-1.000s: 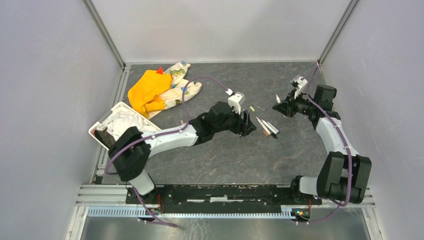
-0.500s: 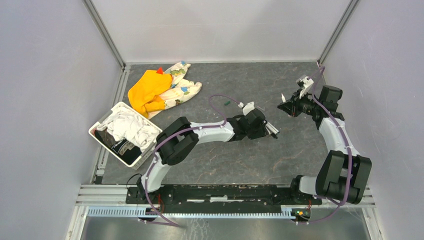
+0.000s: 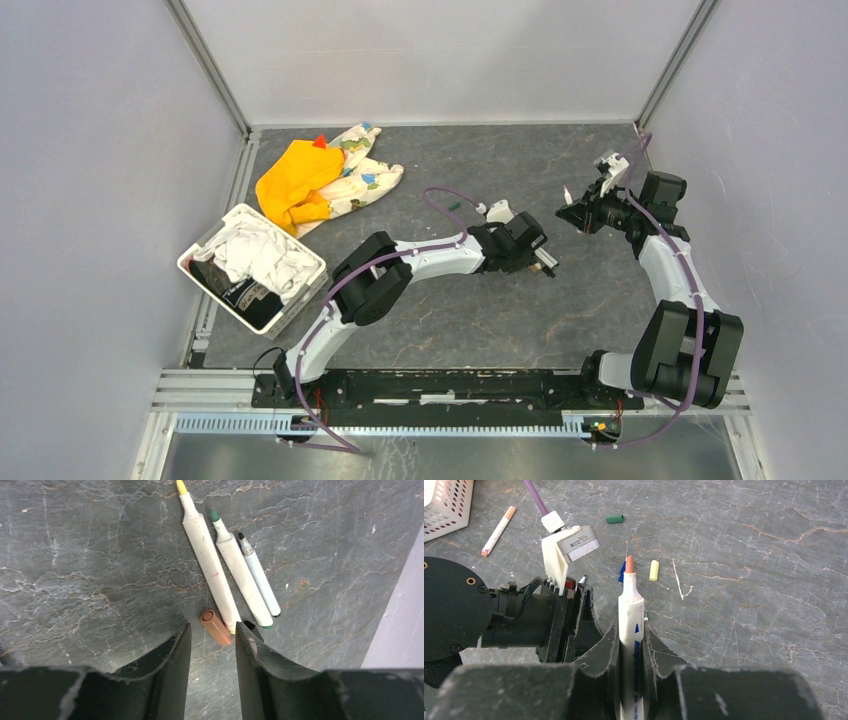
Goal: Insert the pens into the pen caps
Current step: Pick up the pen cap from the center of the board.
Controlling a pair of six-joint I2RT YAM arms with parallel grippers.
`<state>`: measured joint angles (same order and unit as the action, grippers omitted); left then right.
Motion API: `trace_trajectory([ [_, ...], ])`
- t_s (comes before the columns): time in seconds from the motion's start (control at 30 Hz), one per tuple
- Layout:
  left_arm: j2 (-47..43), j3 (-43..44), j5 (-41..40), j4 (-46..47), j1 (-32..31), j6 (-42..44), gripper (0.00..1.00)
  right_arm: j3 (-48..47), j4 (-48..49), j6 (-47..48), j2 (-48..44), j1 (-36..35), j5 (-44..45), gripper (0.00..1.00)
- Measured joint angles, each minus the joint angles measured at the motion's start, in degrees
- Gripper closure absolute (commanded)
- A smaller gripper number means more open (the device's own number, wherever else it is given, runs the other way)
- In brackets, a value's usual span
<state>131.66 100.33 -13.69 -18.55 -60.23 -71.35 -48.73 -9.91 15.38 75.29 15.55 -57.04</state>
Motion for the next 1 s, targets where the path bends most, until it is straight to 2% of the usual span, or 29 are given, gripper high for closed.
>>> trace_trajectory([
  [0.13, 0.17, 0.24, 0.07, -1.16, 0.0, -0.04, 0.63, 0.0, 0.07, -0.09, 0.0, 0.0, -0.26, 1.0],
  [0.23, 0.72, 1.07, 0.31, -1.84, 0.0, -0.07, 0.72, 0.11, 0.33, -0.09, 0.0, 0.0, -0.57, 1.0],
  [0.37, 1.88, 2.49, 0.83, -1.84, 0.0, -0.15, 0.73, 0.11, 0.37, -0.11, -0.02, 0.0, -0.96, 1.0],
  [0.6, 2.99, 4.0, 1.79, -1.9, 0.0, 0.24, 0.83, 0.24, 0.42, -0.2, -0.35, 0.39, -1.64, 1.0],
  [0.83, 2.97, 4.13, 1.73, -1.68, -0.44, 8.11, 0.84, 0.59, 0.98, -0.79, -0.66, 0.9, -2.67, 1.0],
  [1.0, 0.0, -0.87, 0.26, 0.42, -1.2, 13.88, 0.82, 0.83, 1.64, -1.2, -1.4, 1.18, -3.23, 1.0],
])
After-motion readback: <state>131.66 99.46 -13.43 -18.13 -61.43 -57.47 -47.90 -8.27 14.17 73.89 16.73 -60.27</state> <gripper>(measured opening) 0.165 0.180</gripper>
